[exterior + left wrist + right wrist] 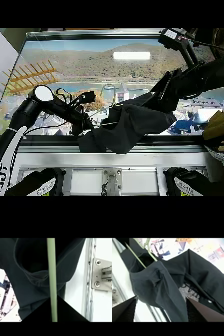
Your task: Fold the clothes and pants, and hang the long-sleeved shirts on hangers.
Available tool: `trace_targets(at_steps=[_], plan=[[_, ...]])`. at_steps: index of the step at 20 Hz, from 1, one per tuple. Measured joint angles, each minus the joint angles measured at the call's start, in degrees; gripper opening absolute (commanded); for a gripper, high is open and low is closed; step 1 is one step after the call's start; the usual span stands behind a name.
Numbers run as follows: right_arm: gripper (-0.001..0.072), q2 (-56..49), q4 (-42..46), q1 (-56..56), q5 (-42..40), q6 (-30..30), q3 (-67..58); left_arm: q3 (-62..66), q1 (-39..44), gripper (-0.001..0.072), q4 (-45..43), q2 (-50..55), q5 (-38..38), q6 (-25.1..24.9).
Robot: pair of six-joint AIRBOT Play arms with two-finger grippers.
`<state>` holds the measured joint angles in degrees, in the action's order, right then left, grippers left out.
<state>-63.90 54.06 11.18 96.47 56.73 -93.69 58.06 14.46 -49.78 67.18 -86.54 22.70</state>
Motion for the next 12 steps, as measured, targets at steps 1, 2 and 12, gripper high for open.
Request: trace_targets(at_steps=[1, 2, 12], plan=[[0.0659, 0.2, -1.8, -1.6, 0.0, -1.7, 1.7, 0.0, 0.0, 0.0009, 0.0, 0.0, 0.0, 0.0], [0.0658, 0.3, -3.6, -3.2, 0.0, -3.8, 3.6, 0.0, 0.0, 0.0009, 0.0, 0.0, 0.0, 0.0], [0.0658, 1.5, -23.8, -29.6, 4.6, -31.2, 29.1, 0.0, 0.0, 0.0008, 0.0, 0.0, 1.2, -0.3]])
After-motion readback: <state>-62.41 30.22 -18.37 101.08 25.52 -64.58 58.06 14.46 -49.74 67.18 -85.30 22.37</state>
